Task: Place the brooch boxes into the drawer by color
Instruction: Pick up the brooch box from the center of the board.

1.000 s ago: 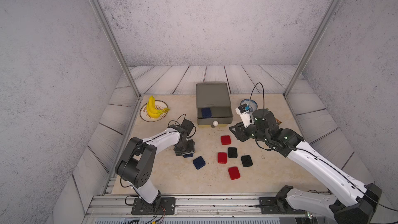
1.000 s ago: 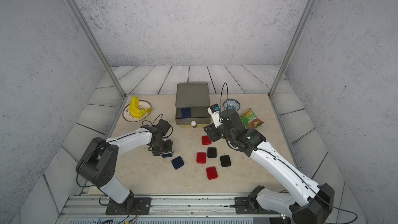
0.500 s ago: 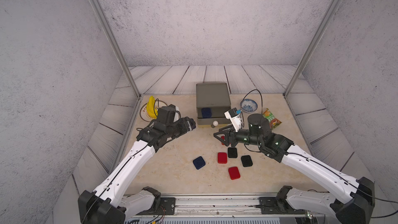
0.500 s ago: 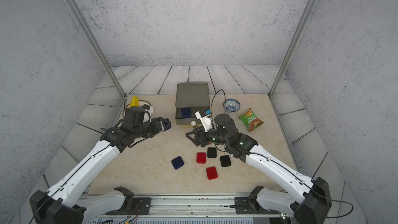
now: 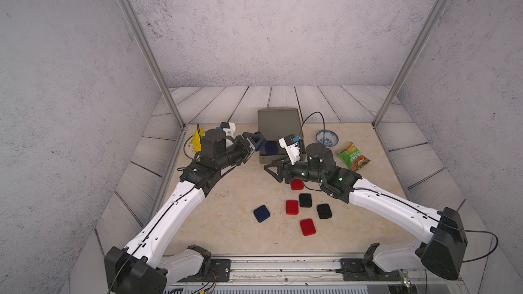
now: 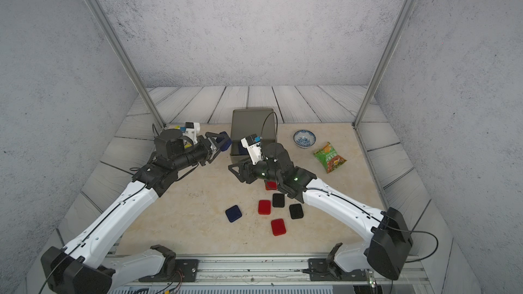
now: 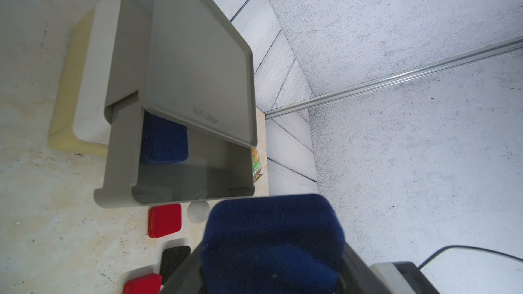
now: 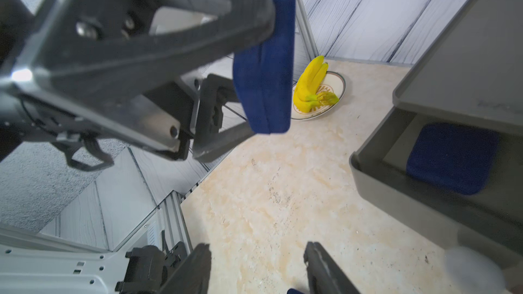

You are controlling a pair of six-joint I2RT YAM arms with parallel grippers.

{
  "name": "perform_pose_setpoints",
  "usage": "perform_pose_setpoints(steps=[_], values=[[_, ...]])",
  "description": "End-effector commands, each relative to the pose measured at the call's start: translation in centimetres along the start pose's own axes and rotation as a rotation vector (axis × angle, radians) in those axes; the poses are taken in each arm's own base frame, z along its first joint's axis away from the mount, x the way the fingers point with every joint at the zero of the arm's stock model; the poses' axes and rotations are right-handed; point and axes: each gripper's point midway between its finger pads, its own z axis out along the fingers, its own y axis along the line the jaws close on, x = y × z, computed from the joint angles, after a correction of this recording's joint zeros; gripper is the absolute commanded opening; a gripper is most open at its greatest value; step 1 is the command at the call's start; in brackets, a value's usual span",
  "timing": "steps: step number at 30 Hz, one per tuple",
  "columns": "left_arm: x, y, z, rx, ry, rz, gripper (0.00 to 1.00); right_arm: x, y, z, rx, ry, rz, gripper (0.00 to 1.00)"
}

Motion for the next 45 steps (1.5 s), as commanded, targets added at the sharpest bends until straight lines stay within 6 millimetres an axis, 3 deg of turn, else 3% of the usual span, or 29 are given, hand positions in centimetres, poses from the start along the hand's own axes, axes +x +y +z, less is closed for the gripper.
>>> perform_pose_setpoints(steps=[1, 11, 18, 24, 28, 33, 34, 40, 45], values=[[-0.2, -1.5, -0.9, 0.065, -0.013, 0.005, 0.32, -3.7, 0.6, 0.0, 0.015, -0.112, -0.06, 0.58], [0.0, -1.4, -1.0, 0.073, -0.004, -0.001, 0.33, -6.7, 0.6, 0.8, 0.05, -0.181, -0.129, 0.54], [0.1, -1.7, -1.1, 0.088, 0.003, -0.001, 0.32, -7.1, 0.5, 2.1, 0.043, -0.177, -0.131, 0.48], [0.3, -1.6, -1.0, 0.089, 0.011, -0.001, 0.32, -7.6, 0.5, 2.5, 0.044, -0.192, -0.135, 0.32], [0.5, -1.4, -1.0, 0.091, 0.018, -0.006, 0.33, -7.9, 0.6, 2.5, 0.042, -0.205, -0.138, 0.29], [0.8, -0.9, -1.1, 0.086, 0.022, -0.009, 0.34, -7.7, 0.3, 2.4, 0.054, -0.204, -0.134, 0.08], [0.8, -0.8, -1.0, 0.083, 0.023, -0.011, 0.38, -7.7, 0.2, 2.3, 0.057, -0.204, -0.132, 0.05], [0.6, -0.3, -1.2, 0.07, 0.014, -0.01, 0.96, -7.1, -0.6, 1.4, 0.104, -0.198, -0.121, 0.02], [-0.5, 1.8, -2.3, -0.04, -0.043, 0.046, 0.98, -6.2, -2.8, -1.0, 0.181, -0.134, -0.054, 0.02]])
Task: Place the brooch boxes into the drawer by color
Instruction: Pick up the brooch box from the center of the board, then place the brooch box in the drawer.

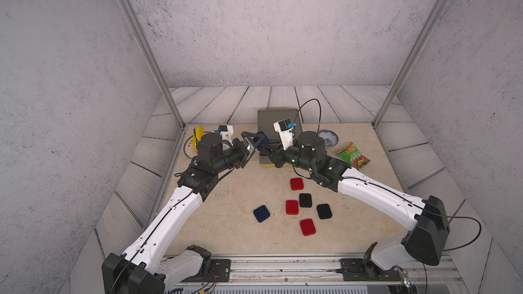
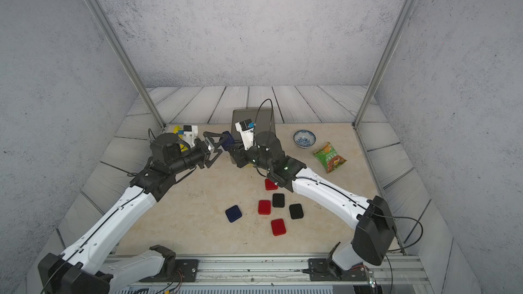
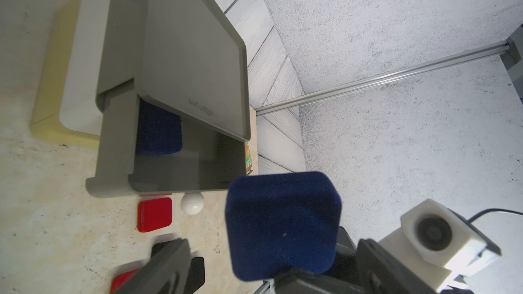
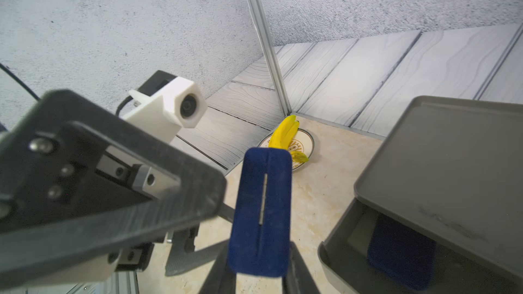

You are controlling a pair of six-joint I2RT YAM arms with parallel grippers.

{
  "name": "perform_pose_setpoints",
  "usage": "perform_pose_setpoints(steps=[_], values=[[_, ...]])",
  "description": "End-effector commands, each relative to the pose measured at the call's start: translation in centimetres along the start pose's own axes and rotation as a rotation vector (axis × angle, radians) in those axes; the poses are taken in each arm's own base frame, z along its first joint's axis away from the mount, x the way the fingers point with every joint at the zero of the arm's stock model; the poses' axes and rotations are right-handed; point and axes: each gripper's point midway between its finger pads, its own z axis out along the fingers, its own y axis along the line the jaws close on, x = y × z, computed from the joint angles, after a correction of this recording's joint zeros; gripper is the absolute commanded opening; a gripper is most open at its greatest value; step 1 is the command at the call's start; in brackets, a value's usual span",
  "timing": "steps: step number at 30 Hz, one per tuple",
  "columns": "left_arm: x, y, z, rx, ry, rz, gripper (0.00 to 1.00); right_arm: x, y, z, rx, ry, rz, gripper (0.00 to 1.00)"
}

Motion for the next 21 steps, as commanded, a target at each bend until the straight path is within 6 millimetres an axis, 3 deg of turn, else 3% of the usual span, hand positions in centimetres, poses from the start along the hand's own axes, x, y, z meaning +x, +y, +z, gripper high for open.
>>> perform_pose_setpoints(steps=[1, 6, 9, 15, 21], values=[[-0.9, 1.5, -1.8, -0.101, -0.056, 0.089, 0.98, -0.7, -1.9, -2.7, 0.066, 0.022, 0.059, 0.02], [-2.8, 5.2, -5.2, -0.364, -0.156, 0.263, 0.98, 1.0, -6.7, -5.4, 0.145, 0.129, 0.231, 0.01], [-3.2, 6.9, -6.3, -0.457, -0.185, 0.333, 0.98, 1.8, -8.5, -5.9, 0.183, 0.182, 0.272, 0.01], [-2.9, 9.7, -6.8, -0.556, -0.164, 0.393, 0.98, 3.0, -9.2, -4.3, 0.162, 0.265, 0.364, 0.01], [-2.5, 10.6, -6.9, -0.581, -0.145, 0.403, 0.98, 3.9, -10.3, -2.7, 0.175, 0.276, 0.398, 0.01]])
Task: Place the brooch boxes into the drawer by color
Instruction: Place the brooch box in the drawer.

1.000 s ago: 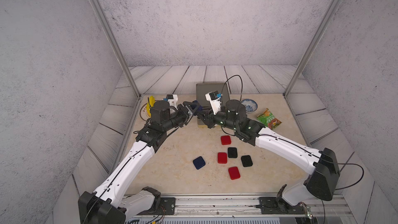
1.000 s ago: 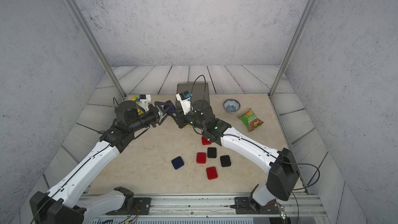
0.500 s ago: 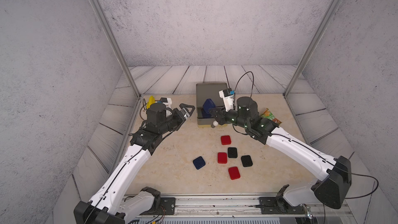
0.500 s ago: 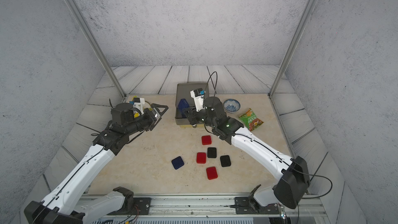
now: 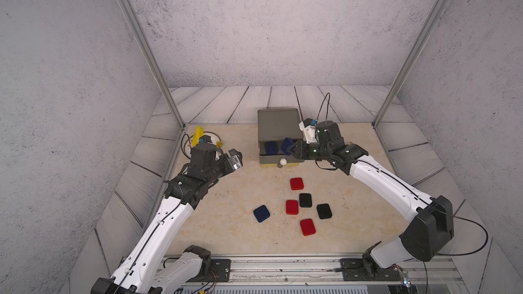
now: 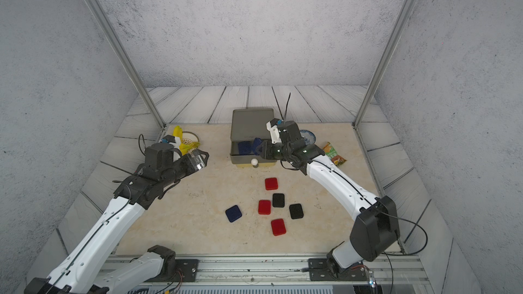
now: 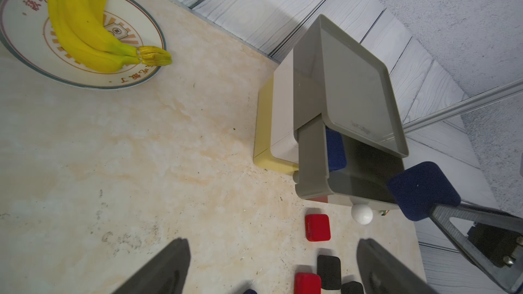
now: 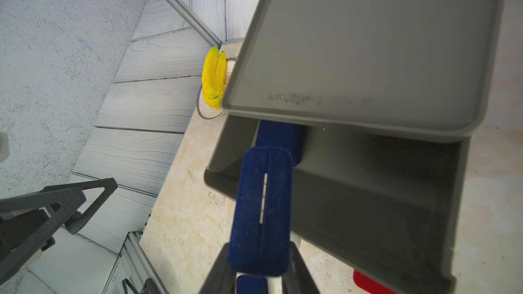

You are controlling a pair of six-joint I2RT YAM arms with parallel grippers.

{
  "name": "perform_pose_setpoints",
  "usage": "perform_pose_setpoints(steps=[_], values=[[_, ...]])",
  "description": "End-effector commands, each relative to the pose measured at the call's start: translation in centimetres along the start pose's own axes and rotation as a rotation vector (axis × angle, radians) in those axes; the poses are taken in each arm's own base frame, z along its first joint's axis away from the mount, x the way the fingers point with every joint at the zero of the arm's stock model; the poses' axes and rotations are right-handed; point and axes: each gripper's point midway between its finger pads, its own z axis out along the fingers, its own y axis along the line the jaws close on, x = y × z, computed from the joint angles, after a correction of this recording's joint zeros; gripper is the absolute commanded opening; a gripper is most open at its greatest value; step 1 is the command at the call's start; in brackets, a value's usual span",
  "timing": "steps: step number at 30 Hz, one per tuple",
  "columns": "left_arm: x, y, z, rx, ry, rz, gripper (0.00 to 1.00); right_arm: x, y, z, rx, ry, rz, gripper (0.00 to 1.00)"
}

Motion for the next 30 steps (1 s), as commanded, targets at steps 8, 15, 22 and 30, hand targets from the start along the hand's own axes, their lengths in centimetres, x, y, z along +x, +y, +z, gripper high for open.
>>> perform_pose_setpoints(steps=[8, 15, 22, 30], values=[[0.5, 1.3, -0.1, -0.05, 0.012, 0.06, 0.98, -2.1, -0.7, 1.8, 0.018, -0.019, 0.013, 0.01], [0.6, 1.7, 0.2, -0.061, 0.025, 0.072, 0.98, -1.4, -1.8, 2.9, 0.047, 0.031, 0.008, 0.02], [0.7, 1.9, 0.5, -0.063, 0.04, 0.076, 0.98, 0.0, -2.4, 2.8, 0.063, 0.078, 0.014, 0.02], [0.9, 1.9, 0.7, -0.062, 0.051, 0.075, 0.98, 0.2, -1.5, 1.3, 0.05, 0.087, 0.002, 0.02]])
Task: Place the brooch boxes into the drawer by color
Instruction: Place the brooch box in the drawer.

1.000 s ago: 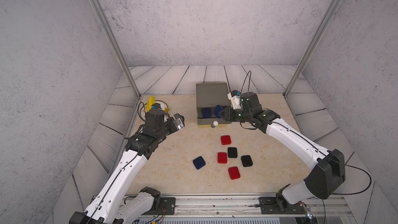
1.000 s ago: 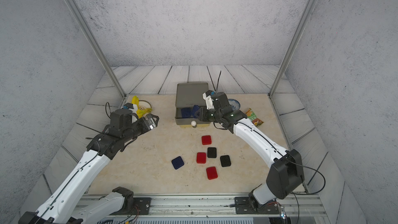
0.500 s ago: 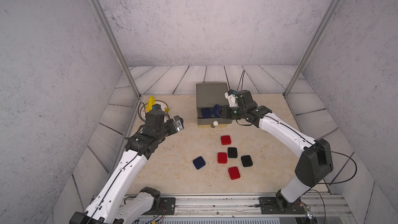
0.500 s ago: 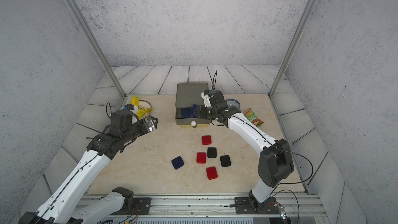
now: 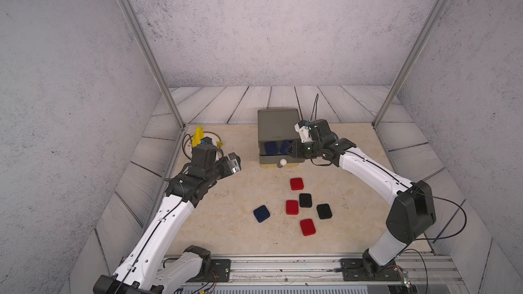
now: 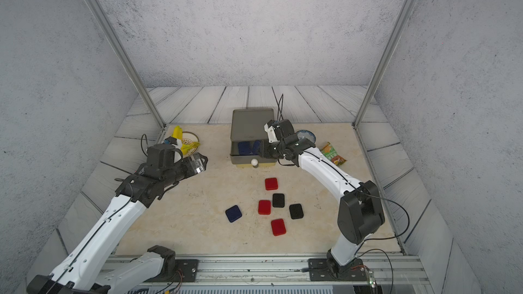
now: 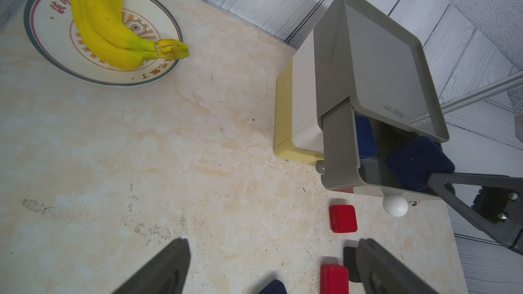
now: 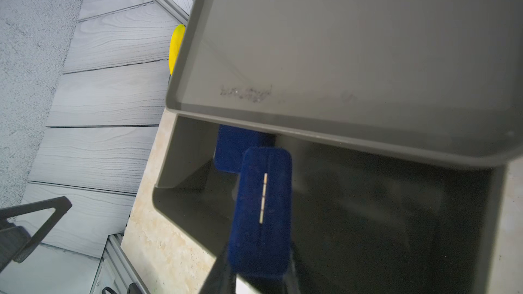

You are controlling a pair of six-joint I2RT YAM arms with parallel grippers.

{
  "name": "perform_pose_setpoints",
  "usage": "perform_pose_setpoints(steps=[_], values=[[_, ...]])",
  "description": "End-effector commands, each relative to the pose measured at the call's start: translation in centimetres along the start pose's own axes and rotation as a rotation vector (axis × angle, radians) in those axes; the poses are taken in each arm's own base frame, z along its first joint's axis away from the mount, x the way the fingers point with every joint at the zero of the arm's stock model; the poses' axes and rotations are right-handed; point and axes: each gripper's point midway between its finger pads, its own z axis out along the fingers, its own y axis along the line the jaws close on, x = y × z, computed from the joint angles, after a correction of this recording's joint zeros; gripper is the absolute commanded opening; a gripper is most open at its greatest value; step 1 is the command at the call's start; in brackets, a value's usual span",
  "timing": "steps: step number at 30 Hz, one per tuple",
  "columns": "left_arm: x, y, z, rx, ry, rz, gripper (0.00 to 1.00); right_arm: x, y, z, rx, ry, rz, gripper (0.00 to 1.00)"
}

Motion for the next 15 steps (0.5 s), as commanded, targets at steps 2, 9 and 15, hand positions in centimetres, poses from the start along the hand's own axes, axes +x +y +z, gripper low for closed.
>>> perform_pose_setpoints(steps=[2, 9, 15], values=[[0.2, 0.3, 0.1, -0.004, 0.012, 0.014, 0.98, 0.3, 1.0, -2.3, -0.015, 0.01, -0.018, 0.02], [0.3, 0.5, 0.2, -0.007, 0.018, 0.01, 0.98, 1.9, 0.9, -3.2, -0.016, 0.044, -0.012, 0.02], [0.5, 0.4, 0.3, -0.003, 0.026, 0.007, 0.98, 2.0, 1.1, -3.7, -0.026, 0.038, -0.012, 0.03]])
